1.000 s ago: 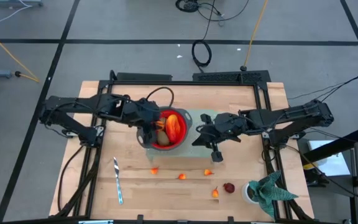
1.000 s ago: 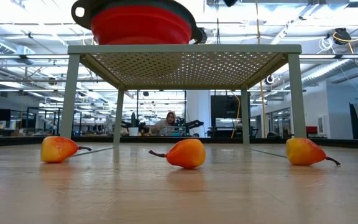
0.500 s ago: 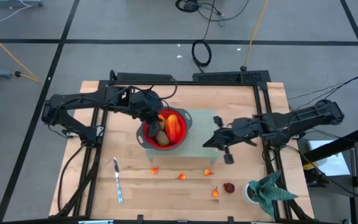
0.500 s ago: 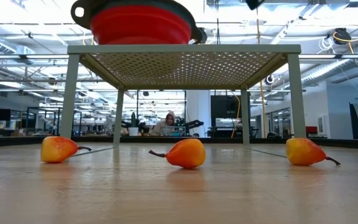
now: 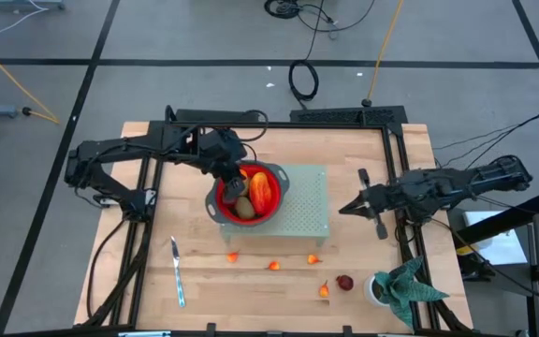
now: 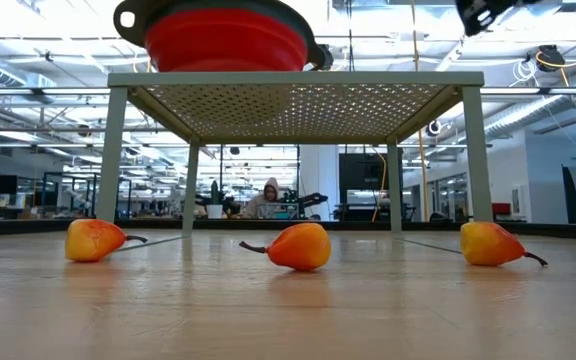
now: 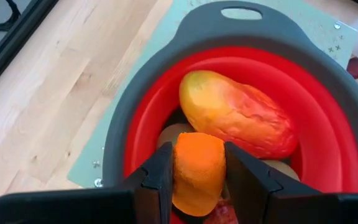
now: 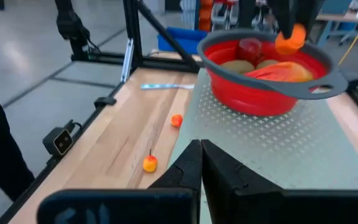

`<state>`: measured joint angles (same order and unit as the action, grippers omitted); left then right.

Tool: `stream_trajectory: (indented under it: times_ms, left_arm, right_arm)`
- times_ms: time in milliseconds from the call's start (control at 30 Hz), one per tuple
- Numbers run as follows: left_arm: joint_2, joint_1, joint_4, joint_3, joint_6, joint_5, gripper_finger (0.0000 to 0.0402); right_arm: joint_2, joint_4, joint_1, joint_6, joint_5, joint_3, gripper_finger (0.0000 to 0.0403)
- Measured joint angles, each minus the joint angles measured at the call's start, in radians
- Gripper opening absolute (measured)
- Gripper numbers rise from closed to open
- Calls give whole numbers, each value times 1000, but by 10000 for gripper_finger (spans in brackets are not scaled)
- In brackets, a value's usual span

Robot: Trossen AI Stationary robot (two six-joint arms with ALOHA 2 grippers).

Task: Pick & Place Fruit
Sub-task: Put the orange fruit into the strainer

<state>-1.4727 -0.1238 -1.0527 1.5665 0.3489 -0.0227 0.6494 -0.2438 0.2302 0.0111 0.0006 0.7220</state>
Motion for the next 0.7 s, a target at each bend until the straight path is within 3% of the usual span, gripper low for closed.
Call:
stream_trajectory:
  times_ms: [367,700]
  left_arm:
    - [0,-30,0,0,1,23,115]
    - [0,-33,-20,0,23,24,115]
  right_arm:
    - [-213,2,0,-3,-1,-176,4]
    - [-335,-40,0,-22,1,-237,4]
